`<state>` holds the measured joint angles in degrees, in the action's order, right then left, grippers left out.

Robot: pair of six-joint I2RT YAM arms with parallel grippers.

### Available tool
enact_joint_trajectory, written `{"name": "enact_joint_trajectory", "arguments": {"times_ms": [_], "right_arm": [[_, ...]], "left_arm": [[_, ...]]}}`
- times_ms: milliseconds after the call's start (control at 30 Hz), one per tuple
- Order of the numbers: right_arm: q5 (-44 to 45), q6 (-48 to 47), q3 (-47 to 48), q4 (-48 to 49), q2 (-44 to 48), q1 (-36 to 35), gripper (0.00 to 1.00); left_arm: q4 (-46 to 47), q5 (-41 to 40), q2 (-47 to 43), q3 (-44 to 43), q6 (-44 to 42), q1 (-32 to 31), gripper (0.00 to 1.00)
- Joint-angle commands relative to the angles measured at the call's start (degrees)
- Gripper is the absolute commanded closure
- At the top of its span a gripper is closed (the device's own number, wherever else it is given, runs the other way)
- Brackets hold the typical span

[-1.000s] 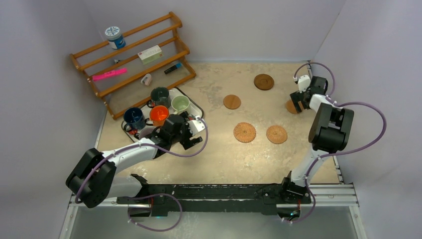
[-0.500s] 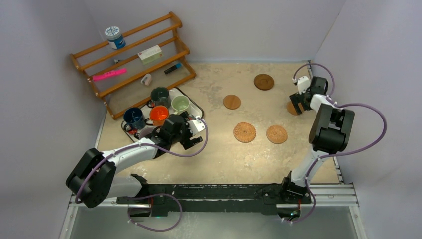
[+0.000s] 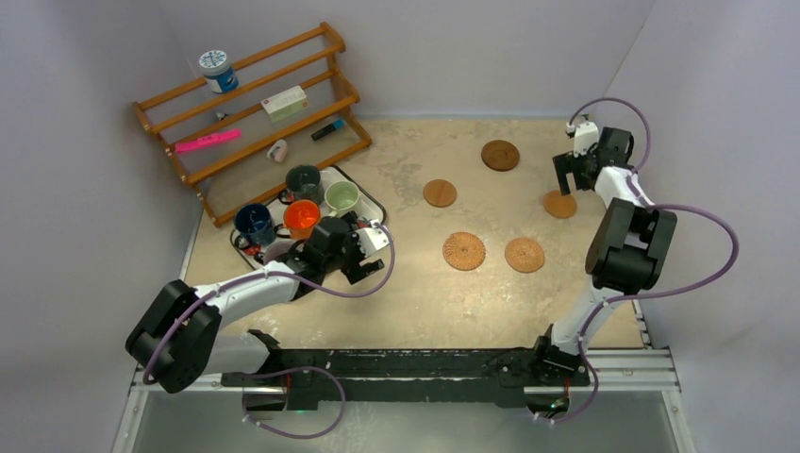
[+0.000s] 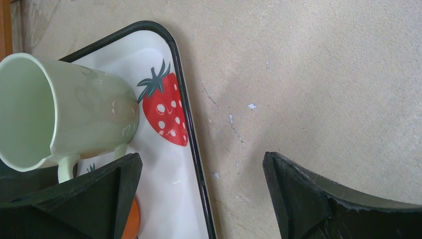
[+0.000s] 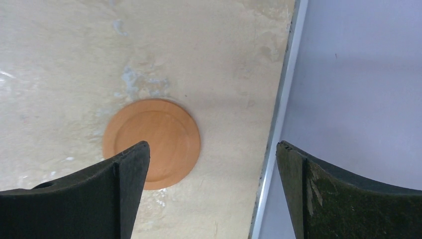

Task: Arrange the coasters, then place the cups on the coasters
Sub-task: Move the coaster to the center of the board.

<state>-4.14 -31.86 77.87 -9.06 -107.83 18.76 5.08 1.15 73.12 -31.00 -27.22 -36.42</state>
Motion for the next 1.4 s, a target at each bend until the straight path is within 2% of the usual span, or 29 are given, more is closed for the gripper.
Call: {"name": "enact_joint_trajectory", "arguments": {"times_ms": [0, 333, 467, 1000, 1367], "right_arm": [[-6.58, 1.91, -2.47, -0.53, 6.02, -1.40, 0.01], [-9.71, -10.09, -21.22, 2.23, 18.18, -7.81, 0.01], [-8.19, -14.26, -27.28, 3.44, 21.62, -10.55, 0.01], [-6.17, -21.67, -33.27, -1.75, 22.13, -10.94, 0.01], [-0.97, -26.96, -37.86, -5.73, 26.25, -10.94, 0.01]], "left_arm": [[2.14, 1.02, -0.34, 0.24, -0.02, 0.29, 0.00], [2.14, 1.14, 0.48, 0.07, -0.02, 0.23, 0.00], [2.07, 1.18, 0.16, 0.07, 0.06, 0.28, 0.00], [2.04, 1.14, 0.48, 0.02, 0.06, 0.28, 0.00], [2.38, 1.18, 1.12, 0.01, -0.11, 0.28, 0.00]]}}
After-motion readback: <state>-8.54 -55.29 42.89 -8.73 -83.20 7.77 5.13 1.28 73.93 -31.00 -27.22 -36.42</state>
